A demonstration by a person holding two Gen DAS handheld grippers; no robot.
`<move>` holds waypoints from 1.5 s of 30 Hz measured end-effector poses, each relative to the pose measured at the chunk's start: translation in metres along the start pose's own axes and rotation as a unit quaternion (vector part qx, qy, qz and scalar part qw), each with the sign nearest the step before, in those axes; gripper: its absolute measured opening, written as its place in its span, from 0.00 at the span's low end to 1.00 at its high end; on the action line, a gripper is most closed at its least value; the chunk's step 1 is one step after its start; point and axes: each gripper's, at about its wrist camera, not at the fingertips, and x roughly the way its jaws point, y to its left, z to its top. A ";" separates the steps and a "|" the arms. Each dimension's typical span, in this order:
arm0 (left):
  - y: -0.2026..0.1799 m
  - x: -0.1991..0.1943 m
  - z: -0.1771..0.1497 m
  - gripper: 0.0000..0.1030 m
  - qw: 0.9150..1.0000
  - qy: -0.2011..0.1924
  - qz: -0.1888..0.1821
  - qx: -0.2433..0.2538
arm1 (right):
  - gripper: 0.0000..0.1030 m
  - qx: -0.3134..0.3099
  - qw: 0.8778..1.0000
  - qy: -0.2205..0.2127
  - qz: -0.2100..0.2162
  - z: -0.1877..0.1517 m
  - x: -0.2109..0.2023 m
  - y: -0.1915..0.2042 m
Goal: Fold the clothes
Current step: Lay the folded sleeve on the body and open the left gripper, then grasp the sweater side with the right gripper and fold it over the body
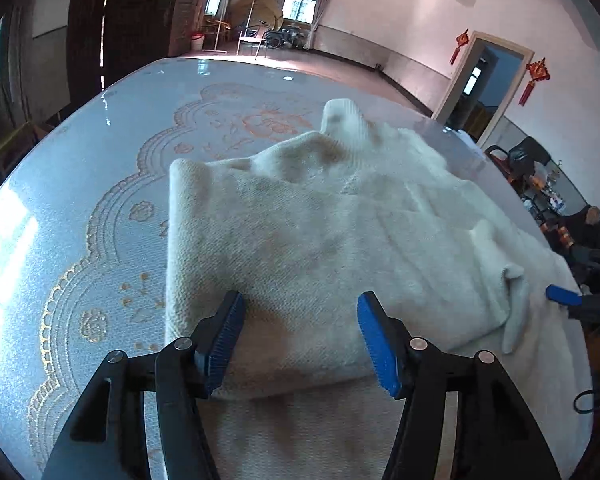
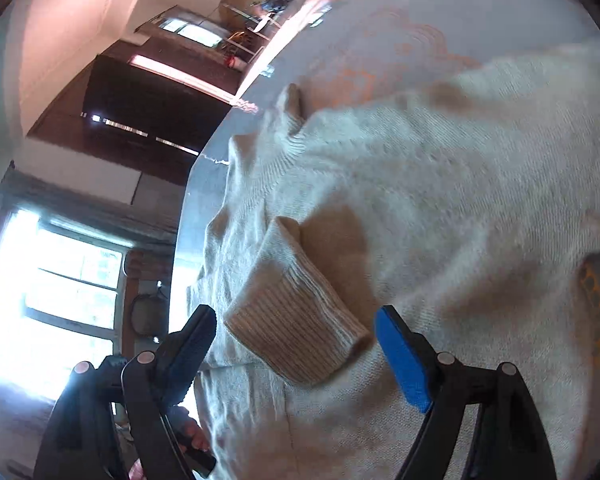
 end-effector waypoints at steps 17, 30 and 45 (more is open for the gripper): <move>0.009 -0.007 -0.009 0.59 0.996 0.016 0.036 0.083 | 0.05 -0.267 0.933 0.146 -0.190 0.017 0.055 0.057; 0.005 -0.005 -0.010 0.61 0.995 0.017 0.048 0.085 | 0.17 -0.245 0.899 0.072 -0.355 0.097 0.031 -0.003; 0.011 0.016 0.012 0.70 0.993 0.012 0.117 0.027 | 0.25 -0.434 0.859 0.063 -0.264 0.005 0.104 0.074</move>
